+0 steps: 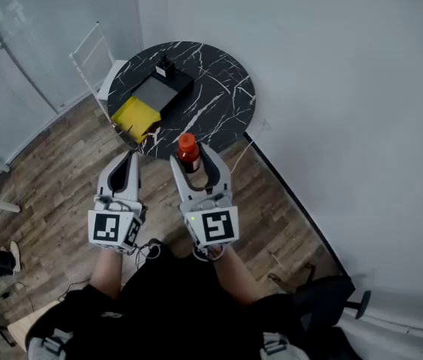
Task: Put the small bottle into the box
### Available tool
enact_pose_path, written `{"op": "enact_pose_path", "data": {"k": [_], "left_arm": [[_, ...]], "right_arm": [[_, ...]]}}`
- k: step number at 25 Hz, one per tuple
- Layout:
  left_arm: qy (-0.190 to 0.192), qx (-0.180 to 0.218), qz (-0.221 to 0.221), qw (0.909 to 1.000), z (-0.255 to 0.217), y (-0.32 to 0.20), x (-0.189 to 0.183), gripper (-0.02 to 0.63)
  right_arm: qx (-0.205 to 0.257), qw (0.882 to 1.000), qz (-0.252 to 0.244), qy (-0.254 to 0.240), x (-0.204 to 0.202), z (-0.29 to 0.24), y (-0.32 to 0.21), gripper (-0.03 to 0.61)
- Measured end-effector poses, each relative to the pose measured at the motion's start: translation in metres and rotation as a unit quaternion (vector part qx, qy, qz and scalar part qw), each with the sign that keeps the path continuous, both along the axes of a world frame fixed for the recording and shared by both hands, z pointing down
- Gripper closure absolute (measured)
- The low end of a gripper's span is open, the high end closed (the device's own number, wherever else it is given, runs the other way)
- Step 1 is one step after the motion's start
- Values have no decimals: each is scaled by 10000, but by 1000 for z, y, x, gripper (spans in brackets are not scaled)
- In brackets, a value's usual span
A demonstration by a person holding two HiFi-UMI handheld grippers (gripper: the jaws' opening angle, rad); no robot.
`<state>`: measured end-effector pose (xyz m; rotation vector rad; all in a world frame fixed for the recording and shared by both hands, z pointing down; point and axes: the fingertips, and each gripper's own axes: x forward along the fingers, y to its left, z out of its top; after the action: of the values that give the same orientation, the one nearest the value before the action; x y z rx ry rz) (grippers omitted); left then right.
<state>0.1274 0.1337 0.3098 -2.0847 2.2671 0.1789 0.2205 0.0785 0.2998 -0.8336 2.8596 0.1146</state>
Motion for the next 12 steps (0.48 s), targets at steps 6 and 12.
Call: {"op": "enact_pose_path", "data": {"k": [6, 12], "left_arm": [[-24, -88, 15, 10000, 1, 3, 5, 617], [-1, -115, -50, 9999, 7, 12, -14, 617]], "right_arm": [[5, 10000, -73, 6, 0, -3, 5, 368], [4, 9997, -230, 50, -20, 1, 15, 368]]}}
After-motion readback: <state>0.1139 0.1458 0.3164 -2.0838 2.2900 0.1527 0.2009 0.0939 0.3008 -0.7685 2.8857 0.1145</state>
